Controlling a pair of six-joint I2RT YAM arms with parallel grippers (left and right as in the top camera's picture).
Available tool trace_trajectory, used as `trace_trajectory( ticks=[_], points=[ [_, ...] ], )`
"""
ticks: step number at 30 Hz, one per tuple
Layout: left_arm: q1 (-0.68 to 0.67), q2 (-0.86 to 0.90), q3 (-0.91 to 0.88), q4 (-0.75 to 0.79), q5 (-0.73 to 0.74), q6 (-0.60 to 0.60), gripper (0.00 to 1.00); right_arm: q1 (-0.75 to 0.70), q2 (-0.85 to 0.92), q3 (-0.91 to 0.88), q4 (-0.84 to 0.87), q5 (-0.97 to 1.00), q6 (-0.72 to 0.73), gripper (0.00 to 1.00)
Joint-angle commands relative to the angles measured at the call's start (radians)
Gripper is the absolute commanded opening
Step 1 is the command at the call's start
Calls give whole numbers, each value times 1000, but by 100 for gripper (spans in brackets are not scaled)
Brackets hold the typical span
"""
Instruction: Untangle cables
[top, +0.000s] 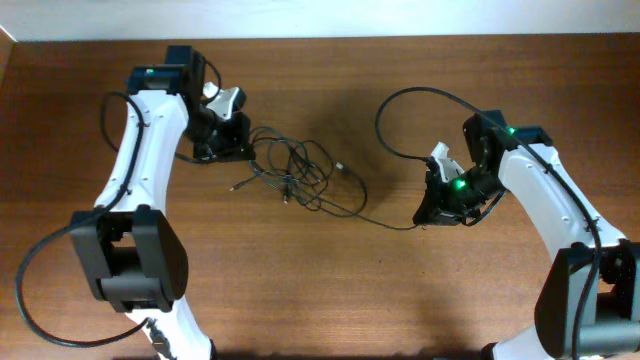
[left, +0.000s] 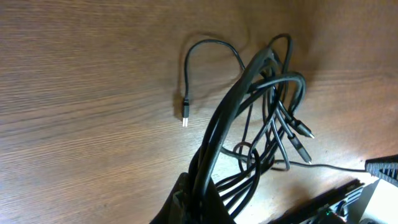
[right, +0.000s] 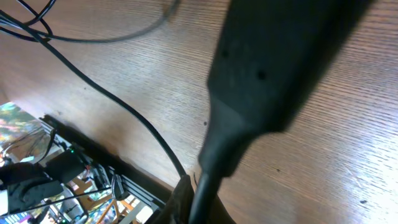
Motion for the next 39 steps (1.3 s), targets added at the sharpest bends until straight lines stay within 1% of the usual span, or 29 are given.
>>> trace_trajectory(
  ticks=[1,3,4,5,6,8,12,13,14,17,19,20,22,23,26,29,33,36,38,39],
  points=[
    [-41,-2,2,0,-31,-13,0,-6,-20,-9,0,43,16,4],
    [-64,-2,2,1,-31,-13,1,-6,-19,-9,-1,42,16,7],
    [-74,-2,2,0,-31,-12,1,-6,-20,-9,0,42,16,13],
    [-85,-2,2,-1,-31,-12,1,-6,-19,-9,0,42,16,28],
    [-93,-2,2,-1,-30,-9,1,-6,-19,-9,0,42,16,39],
    [-105,-2,2,-1,-30,-9,0,-6,-19,-9,1,42,16,50],
    [-128,-2,2,-1,-30,-2,0,-6,-19,-9,21,34,16,65],
    [-136,-2,2,-2,-21,23,0,-6,-20,-9,30,18,16,68],
    [-145,-2,2,-3,15,81,0,-6,-20,-9,42,-20,16,68],
    [-169,-2,2,-16,185,258,0,-6,-20,-9,101,-131,15,68],
    [-174,-2,2,-31,292,348,0,-6,-19,-9,145,-187,7,68],
    [-175,-2,2,-47,340,398,0,-6,-19,-9,165,-230,-14,65],
    [-176,-2,2,-68,394,462,0,-6,-19,-9,176,-299,-82,61],
    [-176,-2,2,-69,420,468,0,-6,-19,-9,179,-312,-103,56],
    [-178,-2,2,-69,490,468,0,-4,-20,-9,187,-323,-106,52],
    [-199,-2,2,-74,496,468,0,13,-20,-9,235,-455,-191,50],
    [-241,-2,2,-100,496,468,0,47,-20,-9,322,-457,-191,47],
    [-262,-2,2,-121,517,468,0,53,-20,-9,364,-423,-190,42],
    [-264,-2,2,-121,563,468,0,53,-20,-9,368,-333,-187,25],
    [-264,-2,2,-121,579,468,0,53,-20,-9,361,-302,-187,23]
  ],
)
